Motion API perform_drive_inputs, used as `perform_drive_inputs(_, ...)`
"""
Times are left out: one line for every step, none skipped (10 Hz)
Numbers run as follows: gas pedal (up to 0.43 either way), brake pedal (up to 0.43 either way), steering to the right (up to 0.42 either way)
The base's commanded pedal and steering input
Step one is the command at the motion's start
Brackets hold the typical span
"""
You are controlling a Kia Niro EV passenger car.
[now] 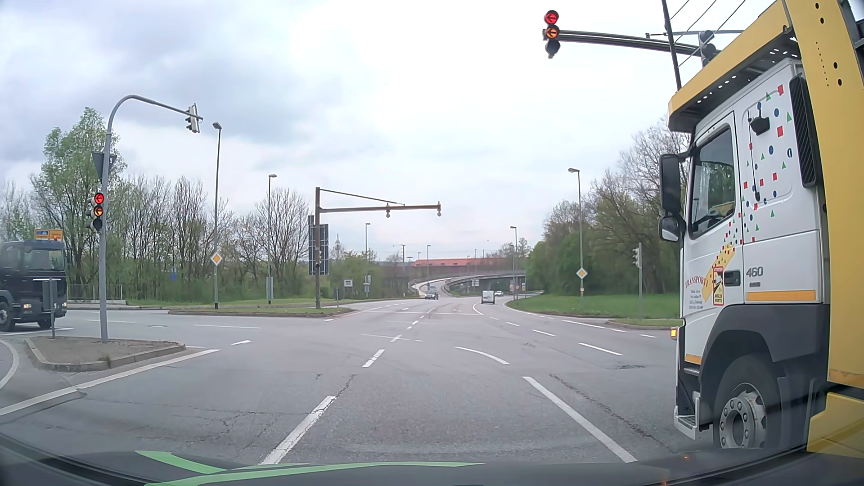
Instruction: Follow the waypoints while adhering to traffic rules and regulations
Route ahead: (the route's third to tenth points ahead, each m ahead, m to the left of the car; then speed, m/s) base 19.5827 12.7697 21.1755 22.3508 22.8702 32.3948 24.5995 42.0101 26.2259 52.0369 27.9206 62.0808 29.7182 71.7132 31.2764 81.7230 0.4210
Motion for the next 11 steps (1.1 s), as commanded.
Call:
perform_drive_inputs(0.11,0.0,0.007)
perform_drive_inputs(0.13,0.0,-0.004)
perform_drive_inputs(0.13,0.0,-0.013)
perform_drive_inputs(0.13,0.0,-0.026)
perform_drive_inputs(0.13,0.0,-0.048)
perform_drive_inputs(0.13,0.0,-0.072)
perform_drive_inputs(0.13,0.0,-0.09)
perform_drive_inputs(0.15,0.0,-0.105)
perform_drive_inputs(0.177,0.0,-0.116)
perform_drive_inputs(0.209,0.0,-0.128)
perform_drive_inputs(0.228,0.0,-0.135)
